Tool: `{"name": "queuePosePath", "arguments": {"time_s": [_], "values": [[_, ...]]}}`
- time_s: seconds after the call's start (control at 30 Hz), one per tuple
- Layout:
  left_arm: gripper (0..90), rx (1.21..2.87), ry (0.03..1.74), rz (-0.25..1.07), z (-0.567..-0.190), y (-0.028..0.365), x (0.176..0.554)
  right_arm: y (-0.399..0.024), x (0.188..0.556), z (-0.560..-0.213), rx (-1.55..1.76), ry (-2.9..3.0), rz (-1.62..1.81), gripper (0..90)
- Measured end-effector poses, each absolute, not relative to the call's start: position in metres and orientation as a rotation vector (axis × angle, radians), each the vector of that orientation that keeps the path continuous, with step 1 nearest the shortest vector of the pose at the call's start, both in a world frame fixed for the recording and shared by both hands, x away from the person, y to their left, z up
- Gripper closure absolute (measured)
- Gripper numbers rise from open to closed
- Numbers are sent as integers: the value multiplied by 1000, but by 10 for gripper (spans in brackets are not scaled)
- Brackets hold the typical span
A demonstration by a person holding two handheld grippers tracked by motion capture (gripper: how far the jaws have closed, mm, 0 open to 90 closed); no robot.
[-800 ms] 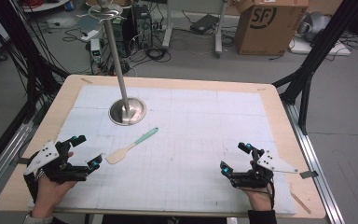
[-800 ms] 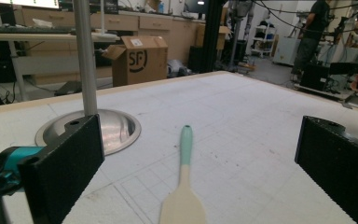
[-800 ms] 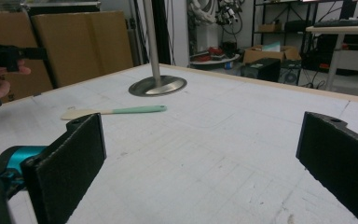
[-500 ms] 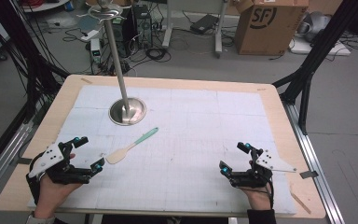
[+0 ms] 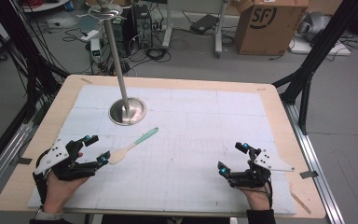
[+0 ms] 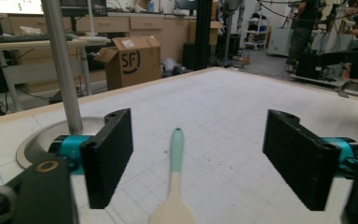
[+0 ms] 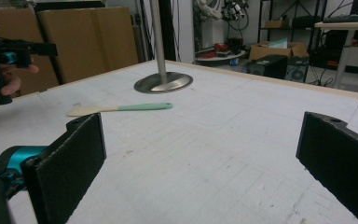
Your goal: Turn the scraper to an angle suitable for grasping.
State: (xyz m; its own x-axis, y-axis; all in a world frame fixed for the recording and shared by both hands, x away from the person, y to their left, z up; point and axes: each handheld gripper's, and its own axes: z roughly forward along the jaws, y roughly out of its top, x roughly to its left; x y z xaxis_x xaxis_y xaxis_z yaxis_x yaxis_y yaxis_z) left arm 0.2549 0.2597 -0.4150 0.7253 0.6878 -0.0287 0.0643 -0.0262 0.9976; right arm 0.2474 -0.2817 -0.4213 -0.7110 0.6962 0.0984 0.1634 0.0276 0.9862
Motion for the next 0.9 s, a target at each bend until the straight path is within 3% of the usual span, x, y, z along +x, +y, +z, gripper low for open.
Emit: {"name": "queuePosePath", "arguments": {"time_s": [0.23,0.5,0.9], "values": [[495,1504,671,558,-413,260,261,-285,247,-421,877,1894,1726,4],[861,1620,735,602,-410,247,270,-283,246,-421,875,1900,1722,4],[897,1675,809,545,-400,235,296,-280,246,-420,853,1920,1708,5]]}}
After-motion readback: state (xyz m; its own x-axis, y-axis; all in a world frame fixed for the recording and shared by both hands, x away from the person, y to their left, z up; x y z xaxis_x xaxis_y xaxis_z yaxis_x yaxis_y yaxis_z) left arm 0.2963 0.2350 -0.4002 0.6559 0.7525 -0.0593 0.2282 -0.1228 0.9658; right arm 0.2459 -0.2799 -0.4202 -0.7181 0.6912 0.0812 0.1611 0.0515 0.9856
